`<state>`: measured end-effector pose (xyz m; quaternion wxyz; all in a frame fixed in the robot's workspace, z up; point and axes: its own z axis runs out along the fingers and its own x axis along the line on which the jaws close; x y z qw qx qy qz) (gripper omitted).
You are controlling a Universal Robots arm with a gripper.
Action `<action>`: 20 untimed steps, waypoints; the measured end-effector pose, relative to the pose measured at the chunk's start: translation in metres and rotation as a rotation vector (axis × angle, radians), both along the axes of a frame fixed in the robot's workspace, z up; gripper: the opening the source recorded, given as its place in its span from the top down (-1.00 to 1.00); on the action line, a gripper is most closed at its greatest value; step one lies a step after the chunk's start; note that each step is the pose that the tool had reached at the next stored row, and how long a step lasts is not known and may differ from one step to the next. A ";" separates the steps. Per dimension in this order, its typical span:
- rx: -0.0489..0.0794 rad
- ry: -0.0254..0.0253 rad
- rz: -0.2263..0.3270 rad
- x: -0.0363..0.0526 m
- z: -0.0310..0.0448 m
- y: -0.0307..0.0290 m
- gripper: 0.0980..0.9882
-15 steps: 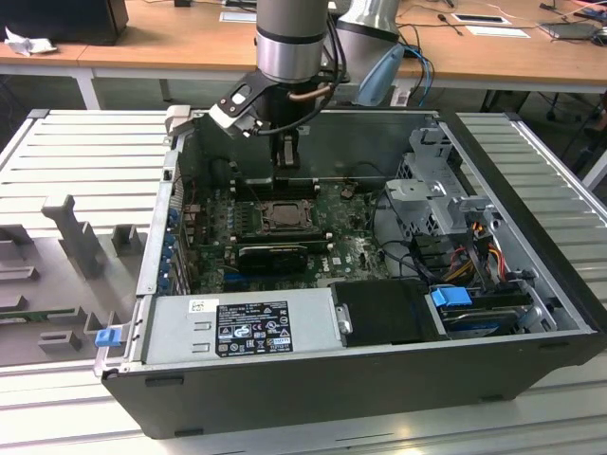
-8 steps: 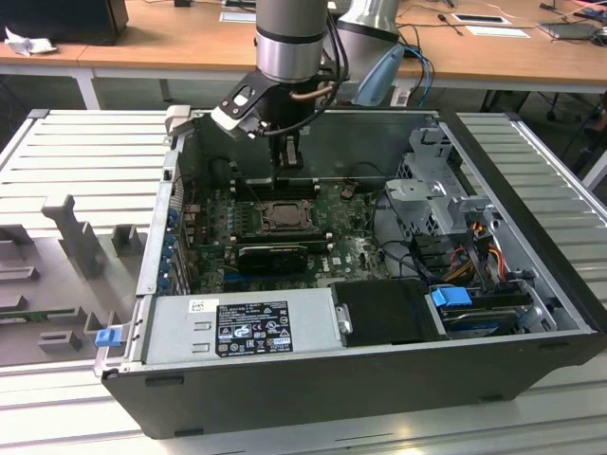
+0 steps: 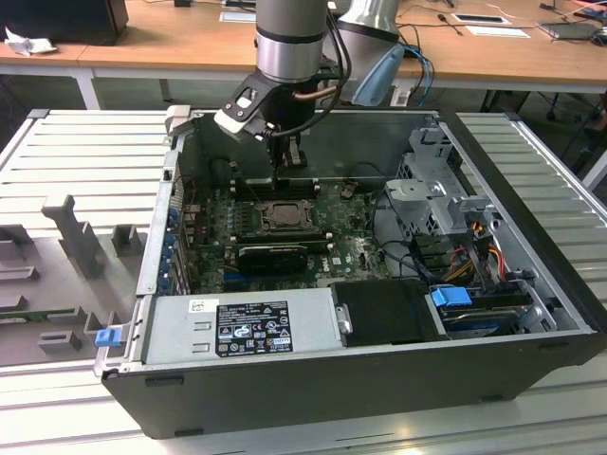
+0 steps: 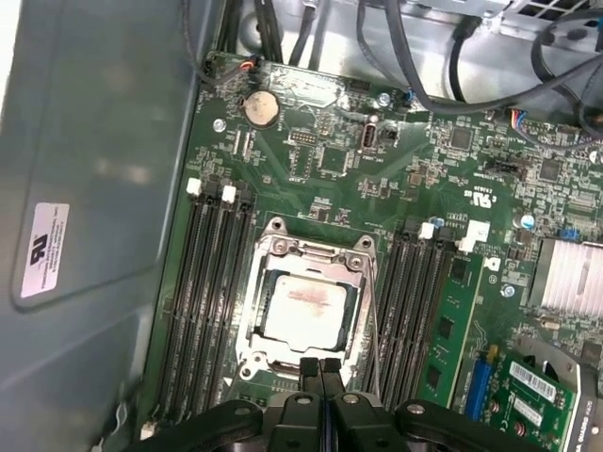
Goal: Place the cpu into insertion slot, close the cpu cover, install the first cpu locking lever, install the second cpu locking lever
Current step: 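Install the first cpu locking lever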
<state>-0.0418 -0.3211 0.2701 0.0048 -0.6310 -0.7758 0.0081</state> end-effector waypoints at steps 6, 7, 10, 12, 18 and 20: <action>0.000 0.0000 0.044 0.0000 0.0000 0.0000 0.98; 0.000 0.0000 0.048 0.0000 0.0000 0.0000 0.98; 0.000 0.0000 0.062 0.0000 0.0000 0.0000 0.98; 0.000 0.0000 0.069 0.0000 0.0000 0.0000 0.98; 0.000 0.0000 0.088 0.0000 0.0000 0.0000 0.98; 0.000 0.0000 0.098 0.0000 0.0000 0.0000 0.98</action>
